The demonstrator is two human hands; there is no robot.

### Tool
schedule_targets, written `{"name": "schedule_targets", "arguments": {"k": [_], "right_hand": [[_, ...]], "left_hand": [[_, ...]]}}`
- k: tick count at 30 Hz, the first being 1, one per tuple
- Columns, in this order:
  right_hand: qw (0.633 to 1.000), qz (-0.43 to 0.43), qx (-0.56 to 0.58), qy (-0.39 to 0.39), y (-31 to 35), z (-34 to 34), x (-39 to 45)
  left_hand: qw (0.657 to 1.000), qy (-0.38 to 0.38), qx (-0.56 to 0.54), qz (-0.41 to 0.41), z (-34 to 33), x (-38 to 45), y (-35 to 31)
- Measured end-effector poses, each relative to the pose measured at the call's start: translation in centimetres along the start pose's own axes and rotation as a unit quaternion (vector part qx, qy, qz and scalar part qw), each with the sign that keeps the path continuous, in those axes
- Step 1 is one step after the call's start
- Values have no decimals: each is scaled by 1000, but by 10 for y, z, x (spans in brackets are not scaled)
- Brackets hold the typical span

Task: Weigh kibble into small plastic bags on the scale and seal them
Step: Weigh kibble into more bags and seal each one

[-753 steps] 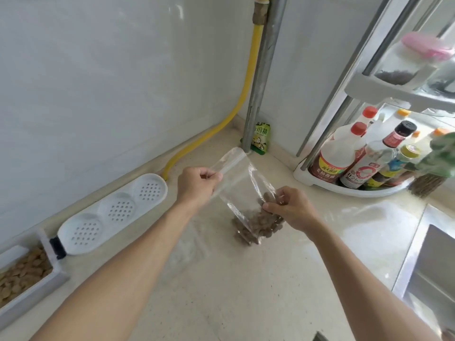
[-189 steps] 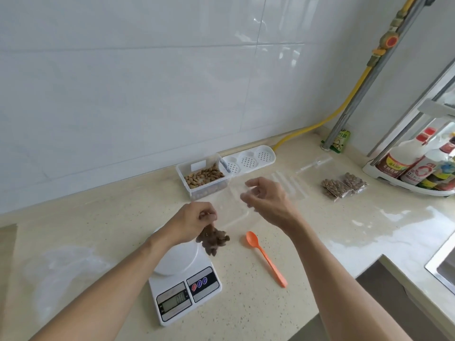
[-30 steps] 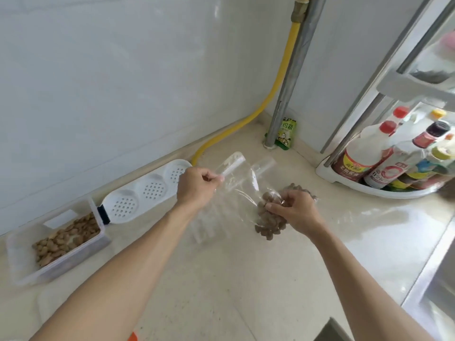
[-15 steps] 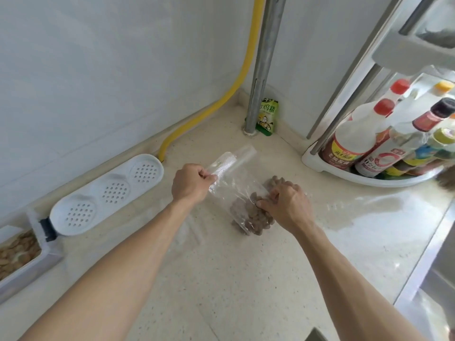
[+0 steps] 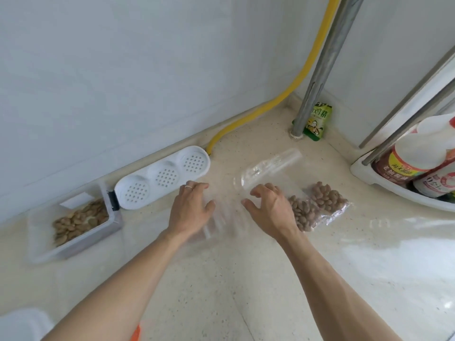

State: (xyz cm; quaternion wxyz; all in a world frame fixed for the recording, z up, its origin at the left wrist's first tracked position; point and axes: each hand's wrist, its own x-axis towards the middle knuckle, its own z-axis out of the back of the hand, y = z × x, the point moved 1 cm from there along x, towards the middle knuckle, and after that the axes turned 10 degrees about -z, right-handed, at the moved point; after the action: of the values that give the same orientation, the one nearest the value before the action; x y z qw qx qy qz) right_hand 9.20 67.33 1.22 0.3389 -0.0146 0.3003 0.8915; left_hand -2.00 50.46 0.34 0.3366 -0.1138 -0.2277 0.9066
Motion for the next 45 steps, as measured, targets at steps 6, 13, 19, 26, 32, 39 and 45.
{"name": "schedule_targets", "arguments": {"k": [6, 13, 19, 26, 32, 39, 45], "right_hand": [[996, 30, -51, 64, 38, -60, -16], [993, 29, -98, 56, 44, -77, -22], [996, 17, -70, 58, 47, -75, -24], [1000, -5, 4, 22, 57, -70, -29], [992, 34, 121, 11, 79, -58, -35], [954, 39, 259, 148, 139, -50, -65], [934, -7, 299, 196, 191, -85, -116]], "left_hand": [[992, 74, 99, 30, 13, -49, 55], [978, 51, 202, 28, 11, -53, 64], [990, -37, 133, -37, 18, -51, 59], [995, -84, 7, -55, 48, -46, 60], [990, -41, -133, -26, 78, -51, 53], [981, -39, -188, 22, 129, -94, 79], [979, 57, -182, 79, 176, -169, 143]]}}
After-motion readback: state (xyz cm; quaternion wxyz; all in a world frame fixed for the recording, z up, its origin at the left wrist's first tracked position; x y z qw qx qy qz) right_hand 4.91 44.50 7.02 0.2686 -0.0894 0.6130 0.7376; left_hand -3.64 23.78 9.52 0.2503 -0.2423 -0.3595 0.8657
